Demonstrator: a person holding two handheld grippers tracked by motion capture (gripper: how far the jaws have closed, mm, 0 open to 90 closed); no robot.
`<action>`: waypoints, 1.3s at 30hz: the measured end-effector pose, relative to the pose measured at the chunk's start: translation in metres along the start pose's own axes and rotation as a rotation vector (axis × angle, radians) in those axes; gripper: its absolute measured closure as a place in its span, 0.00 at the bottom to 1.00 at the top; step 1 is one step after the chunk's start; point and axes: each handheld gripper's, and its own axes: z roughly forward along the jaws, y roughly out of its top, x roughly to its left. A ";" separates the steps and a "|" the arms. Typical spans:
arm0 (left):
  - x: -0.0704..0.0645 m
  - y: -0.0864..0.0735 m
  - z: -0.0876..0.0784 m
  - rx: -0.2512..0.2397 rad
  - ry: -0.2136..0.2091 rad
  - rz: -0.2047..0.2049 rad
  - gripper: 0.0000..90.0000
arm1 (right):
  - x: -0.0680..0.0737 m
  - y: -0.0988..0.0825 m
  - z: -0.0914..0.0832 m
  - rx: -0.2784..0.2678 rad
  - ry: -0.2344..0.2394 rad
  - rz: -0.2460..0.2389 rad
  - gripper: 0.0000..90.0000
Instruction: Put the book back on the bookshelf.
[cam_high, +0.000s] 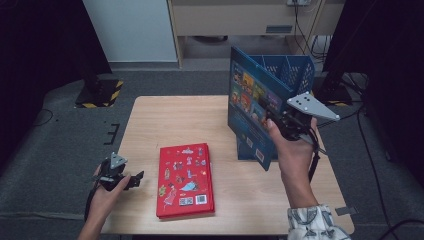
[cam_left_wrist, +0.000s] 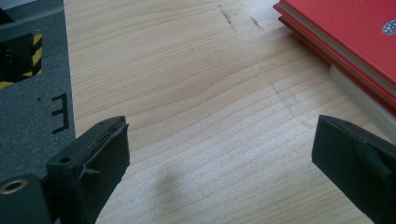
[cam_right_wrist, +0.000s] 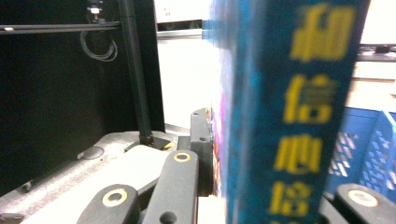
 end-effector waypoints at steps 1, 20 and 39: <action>0.000 0.000 0.000 0.001 0.000 0.001 0.04 | -0.002 0.000 -0.002 0.003 -0.007 0.002 0.92; -0.002 0.001 0.000 -0.004 0.007 0.011 0.04 | -0.029 -0.004 0.020 0.032 -0.138 -0.006 0.92; -0.001 0.001 0.000 -0.010 0.009 0.006 0.04 | -0.046 -0.011 0.070 0.040 -0.198 0.042 0.92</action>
